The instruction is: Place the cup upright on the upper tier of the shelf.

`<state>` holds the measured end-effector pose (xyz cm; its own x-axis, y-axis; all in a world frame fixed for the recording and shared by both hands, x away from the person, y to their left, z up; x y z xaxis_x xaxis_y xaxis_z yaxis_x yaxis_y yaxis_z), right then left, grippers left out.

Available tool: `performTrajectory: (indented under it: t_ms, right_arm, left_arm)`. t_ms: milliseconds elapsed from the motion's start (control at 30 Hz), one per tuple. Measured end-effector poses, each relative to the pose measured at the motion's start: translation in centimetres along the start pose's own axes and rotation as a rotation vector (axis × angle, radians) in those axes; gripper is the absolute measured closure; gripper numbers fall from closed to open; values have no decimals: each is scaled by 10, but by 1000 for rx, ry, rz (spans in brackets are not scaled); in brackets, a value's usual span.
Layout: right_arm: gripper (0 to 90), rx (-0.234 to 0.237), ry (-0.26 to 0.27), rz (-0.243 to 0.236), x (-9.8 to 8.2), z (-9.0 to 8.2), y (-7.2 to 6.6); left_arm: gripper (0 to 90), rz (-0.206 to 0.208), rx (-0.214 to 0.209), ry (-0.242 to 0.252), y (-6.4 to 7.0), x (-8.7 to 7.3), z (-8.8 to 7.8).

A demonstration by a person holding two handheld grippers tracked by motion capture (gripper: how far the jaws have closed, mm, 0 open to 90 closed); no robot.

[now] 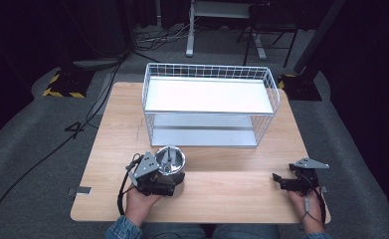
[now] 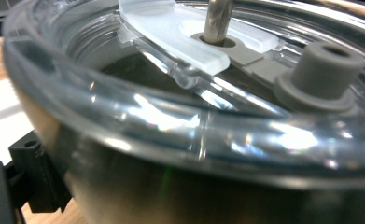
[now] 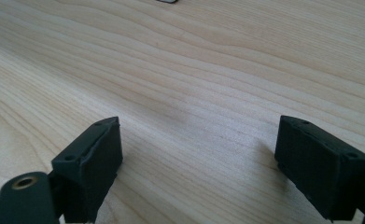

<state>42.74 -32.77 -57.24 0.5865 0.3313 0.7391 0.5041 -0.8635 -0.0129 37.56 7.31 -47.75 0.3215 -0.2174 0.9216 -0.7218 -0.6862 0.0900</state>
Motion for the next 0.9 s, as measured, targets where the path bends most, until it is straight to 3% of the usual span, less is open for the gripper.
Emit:
performTrajectory:
  t_ms: [400,533,733,900]
  right_arm:
    - [152,2,0,1,0,0,0]
    - [151,2,0,1,0,0,0]
    - [152,2,0,0,0,0,0]
    - [151,2,0,1,0,0,0]
  left_arm:
    - [30,-2,-23,-2,-2,31,-13]
    - [30,19,-16,-9,-3,46,-17]
    - [30,5,-27,-15,-6,61,-20]
    - [30,26,-32,-3,-8,80,-24]
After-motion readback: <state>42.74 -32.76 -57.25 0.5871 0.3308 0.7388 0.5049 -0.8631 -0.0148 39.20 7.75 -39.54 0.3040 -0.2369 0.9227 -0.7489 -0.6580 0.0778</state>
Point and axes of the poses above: each handheld gripper's, and its own axes: z roughly forward along the jaws, x roughly out of its top, y roughly to its right, the point moved 10 cm from there along z, roughly forward along the jaws, and after that the axes turned 2 degrees about x, right-handed, at the moved point
